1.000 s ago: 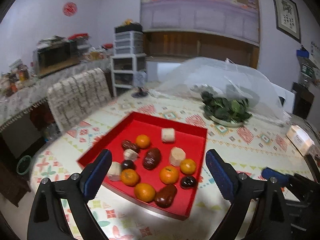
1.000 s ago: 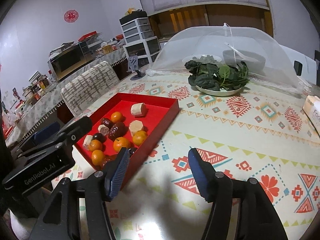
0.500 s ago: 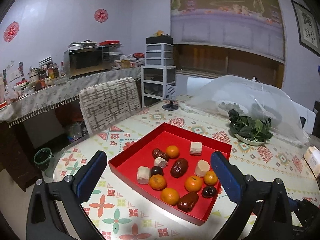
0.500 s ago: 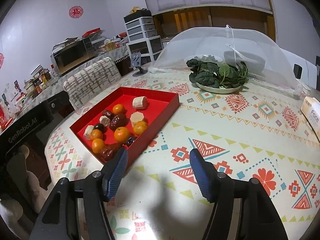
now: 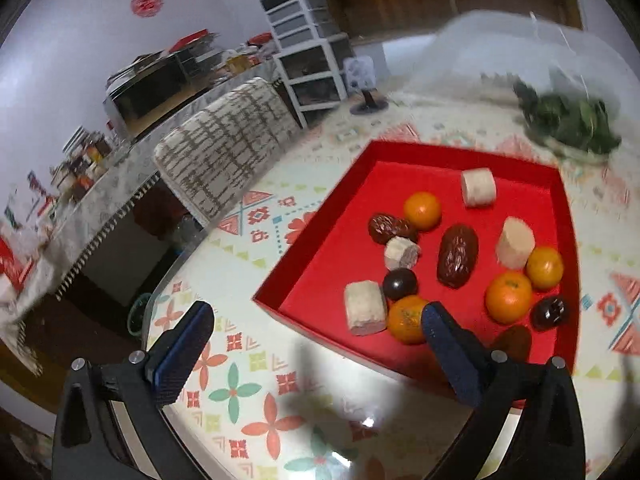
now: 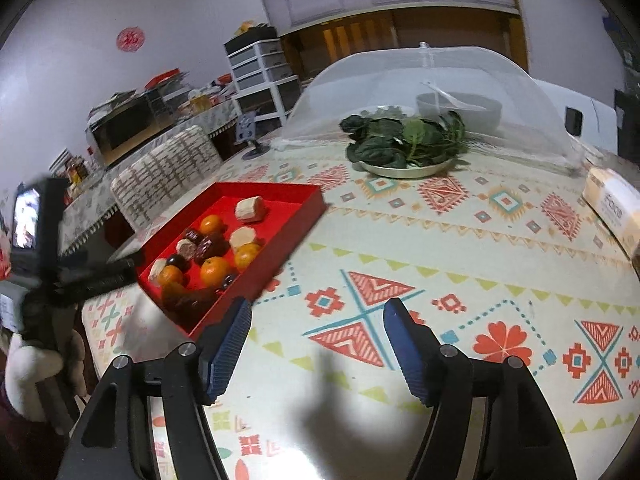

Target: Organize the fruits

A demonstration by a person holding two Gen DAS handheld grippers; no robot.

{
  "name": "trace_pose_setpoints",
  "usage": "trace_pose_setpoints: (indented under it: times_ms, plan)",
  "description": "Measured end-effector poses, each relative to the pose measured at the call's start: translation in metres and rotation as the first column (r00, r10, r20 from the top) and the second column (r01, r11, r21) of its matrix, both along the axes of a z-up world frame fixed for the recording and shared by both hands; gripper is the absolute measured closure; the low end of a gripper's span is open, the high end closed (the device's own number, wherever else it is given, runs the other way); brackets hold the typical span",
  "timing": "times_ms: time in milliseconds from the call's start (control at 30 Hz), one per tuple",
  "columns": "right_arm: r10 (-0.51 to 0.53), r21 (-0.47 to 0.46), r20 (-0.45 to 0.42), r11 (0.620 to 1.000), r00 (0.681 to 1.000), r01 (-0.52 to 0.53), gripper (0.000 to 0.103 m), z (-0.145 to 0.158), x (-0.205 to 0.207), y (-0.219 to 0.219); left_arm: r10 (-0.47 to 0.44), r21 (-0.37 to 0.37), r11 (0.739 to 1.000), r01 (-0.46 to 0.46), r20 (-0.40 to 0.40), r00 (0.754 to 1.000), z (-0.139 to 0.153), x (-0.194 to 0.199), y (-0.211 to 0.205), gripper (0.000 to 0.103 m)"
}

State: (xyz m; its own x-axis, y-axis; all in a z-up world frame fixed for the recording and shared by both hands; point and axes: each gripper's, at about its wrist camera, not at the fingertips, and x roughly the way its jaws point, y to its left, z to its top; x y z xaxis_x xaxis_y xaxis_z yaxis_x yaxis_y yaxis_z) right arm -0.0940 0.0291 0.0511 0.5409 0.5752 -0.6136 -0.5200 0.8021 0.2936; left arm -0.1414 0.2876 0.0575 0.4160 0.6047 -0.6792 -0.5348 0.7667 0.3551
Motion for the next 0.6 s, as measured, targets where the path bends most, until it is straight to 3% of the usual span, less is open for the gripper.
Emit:
trace_pose_setpoints:
  times_ms: [167, 267, 367, 467, 600]
  plan:
    - [0.014, 0.005, -0.018, 1.000, 1.000, -0.014, 0.029, -0.005, 0.000, 0.004, -0.068, 0.083, 0.994, 0.075, -0.086, 0.994, -0.016, 0.038, -0.024, 0.000]
    - [0.018, -0.003, -0.012, 1.000, 1.000, -0.018, 0.029, -0.005, -0.003, 0.003, -0.087, 0.093, 0.991, 0.100, -0.141, 0.986, -0.027, 0.065, -0.027, 0.000]
    - [0.001, 0.003, -0.008, 1.000, 1.000, -0.001, 0.029, -0.003, -0.003, -0.005, -0.092, 0.119, 0.987, 0.107, -0.127, 0.988, -0.022, 0.074, -0.027, 0.000]
    - [-0.017, 0.014, -0.016, 1.000, 1.000, 0.017, 0.028, -0.005, 0.000, -0.011, -0.105, 0.111, 0.988, 0.112, -0.072, 0.992, -0.007, 0.071, -0.026, 0.000]
    - [-0.016, 0.019, -0.036, 1.000, 0.999, 0.016, 0.028, -0.009, 0.003, -0.011, -0.121, 0.141, 0.984, 0.107, 0.094, 0.988, 0.035, 0.040, -0.027, 0.000]
